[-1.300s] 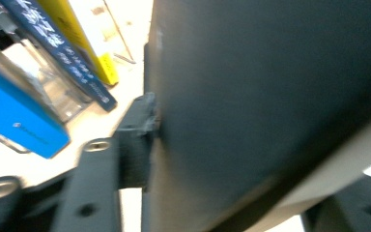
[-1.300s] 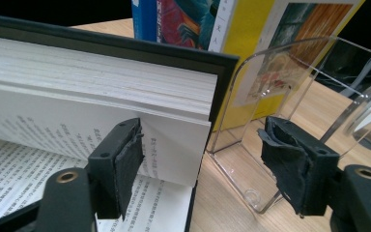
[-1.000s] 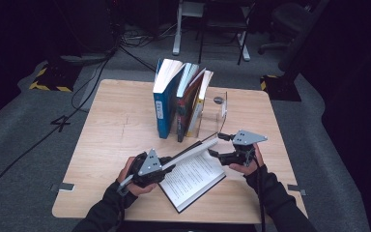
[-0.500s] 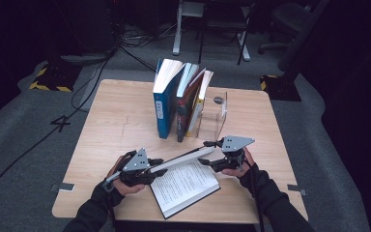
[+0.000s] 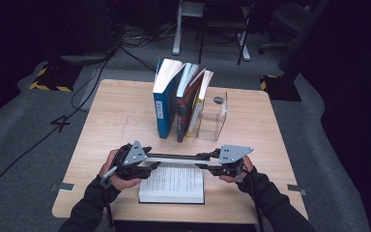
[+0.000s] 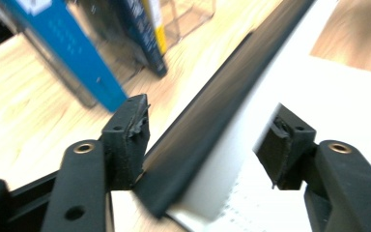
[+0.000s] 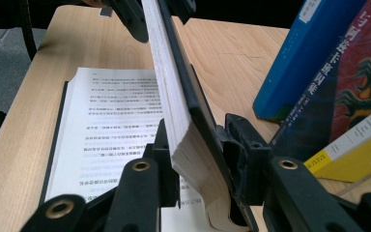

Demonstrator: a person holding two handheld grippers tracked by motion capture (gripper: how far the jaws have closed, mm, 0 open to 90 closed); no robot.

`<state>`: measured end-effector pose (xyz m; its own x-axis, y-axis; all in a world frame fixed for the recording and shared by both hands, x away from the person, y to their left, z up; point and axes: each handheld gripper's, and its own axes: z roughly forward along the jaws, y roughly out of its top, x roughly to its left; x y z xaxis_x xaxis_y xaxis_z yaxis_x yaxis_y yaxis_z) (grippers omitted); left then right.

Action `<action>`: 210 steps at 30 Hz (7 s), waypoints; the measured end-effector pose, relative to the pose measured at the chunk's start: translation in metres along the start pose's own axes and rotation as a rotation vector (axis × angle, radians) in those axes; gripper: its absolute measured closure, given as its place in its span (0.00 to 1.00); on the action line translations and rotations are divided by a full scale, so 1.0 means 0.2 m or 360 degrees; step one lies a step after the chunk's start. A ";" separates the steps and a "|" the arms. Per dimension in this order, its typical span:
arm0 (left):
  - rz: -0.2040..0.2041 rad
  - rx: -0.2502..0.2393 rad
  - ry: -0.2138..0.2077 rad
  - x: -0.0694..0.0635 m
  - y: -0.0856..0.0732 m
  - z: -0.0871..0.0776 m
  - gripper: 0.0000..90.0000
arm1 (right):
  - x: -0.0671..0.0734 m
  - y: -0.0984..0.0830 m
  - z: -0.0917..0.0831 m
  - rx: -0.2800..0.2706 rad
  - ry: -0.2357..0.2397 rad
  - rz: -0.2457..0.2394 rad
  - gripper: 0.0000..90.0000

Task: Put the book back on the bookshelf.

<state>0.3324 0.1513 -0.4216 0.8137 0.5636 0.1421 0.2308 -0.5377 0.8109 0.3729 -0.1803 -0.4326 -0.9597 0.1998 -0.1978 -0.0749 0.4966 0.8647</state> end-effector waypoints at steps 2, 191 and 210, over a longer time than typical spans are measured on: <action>0.0030 -0.0001 0.0012 -0.03 0.03 -0.01 0.41 | 0.01 0.01 0.01 0.0003 -0.0006 0.0005 0.75; -0.0218 -0.0506 -0.0315 -0.24 0.03 0.02 0.52 | 0.14 0.14 -0.14 -0.0204 -0.0218 0.0222 0.44; -0.0208 -0.0528 -0.0398 -0.22 0.11 0.13 0.53 | 0.11 0.14 -0.26 -0.0202 -0.0395 0.0248 0.44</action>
<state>0.3159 0.0976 -0.4249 0.9026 0.4225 -0.0827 0.1898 -0.2181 0.9573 0.3361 -0.2061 -0.3891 -0.8680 0.4729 -0.1516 0.0196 0.3378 0.9410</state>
